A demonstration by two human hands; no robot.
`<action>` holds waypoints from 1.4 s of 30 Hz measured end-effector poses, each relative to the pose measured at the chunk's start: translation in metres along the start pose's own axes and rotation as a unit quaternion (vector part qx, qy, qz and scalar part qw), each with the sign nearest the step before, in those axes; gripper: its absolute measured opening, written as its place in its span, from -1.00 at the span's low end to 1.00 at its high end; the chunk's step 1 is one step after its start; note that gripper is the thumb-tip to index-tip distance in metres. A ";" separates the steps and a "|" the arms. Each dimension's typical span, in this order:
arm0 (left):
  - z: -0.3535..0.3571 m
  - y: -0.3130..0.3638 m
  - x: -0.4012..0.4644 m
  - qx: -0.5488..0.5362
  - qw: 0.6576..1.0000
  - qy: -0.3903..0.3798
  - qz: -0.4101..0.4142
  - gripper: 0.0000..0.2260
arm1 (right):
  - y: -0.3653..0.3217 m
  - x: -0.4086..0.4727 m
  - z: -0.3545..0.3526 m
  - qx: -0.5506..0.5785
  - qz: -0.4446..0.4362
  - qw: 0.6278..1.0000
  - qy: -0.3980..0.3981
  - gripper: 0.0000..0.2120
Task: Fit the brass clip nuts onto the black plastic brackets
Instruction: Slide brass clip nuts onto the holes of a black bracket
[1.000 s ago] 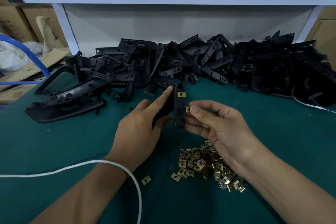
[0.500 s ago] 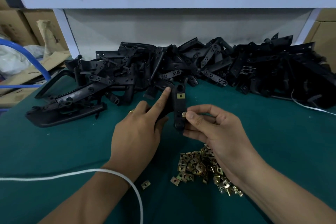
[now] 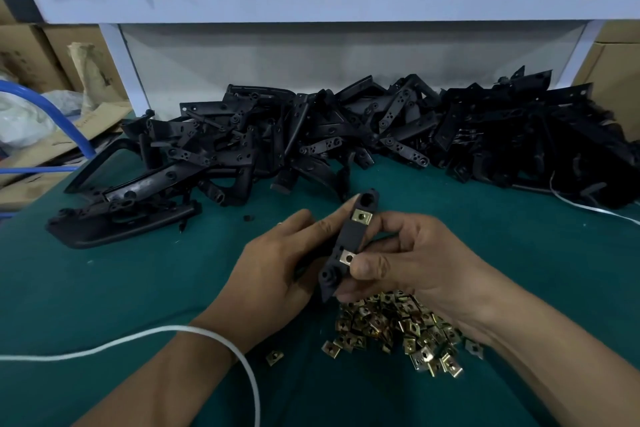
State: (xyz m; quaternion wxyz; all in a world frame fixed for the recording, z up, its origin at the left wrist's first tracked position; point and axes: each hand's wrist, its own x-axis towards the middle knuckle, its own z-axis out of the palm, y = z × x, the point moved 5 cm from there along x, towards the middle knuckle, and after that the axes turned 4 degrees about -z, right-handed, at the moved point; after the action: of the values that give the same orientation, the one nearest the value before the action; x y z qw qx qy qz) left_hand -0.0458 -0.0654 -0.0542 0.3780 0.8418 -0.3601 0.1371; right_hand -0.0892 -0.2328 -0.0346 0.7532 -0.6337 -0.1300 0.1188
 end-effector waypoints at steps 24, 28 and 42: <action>-0.008 0.001 0.004 -0.018 0.997 0.079 0.000 -0.40 | 0.014 0.009 0.021 0.195 -0.111 0.970 0.095 -0.38; -0.007 0.001 0.001 0.004 0.997 0.073 -0.008 -0.35 | 0.015 0.010 0.018 0.205 -0.086 0.972 0.071 -0.37; -0.012 0.004 0.001 0.126 0.989 0.067 -0.049 -0.39 | -0.008 -0.002 0.006 -0.353 -0.092 0.921 0.139 -0.66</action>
State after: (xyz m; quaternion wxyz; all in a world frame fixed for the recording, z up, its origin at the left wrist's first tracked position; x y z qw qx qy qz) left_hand -0.0472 -0.0594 -0.0432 0.2984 0.8882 -0.2726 0.2187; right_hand -0.0928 -0.2291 -0.0258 0.4988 -0.8538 -0.1154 -0.0944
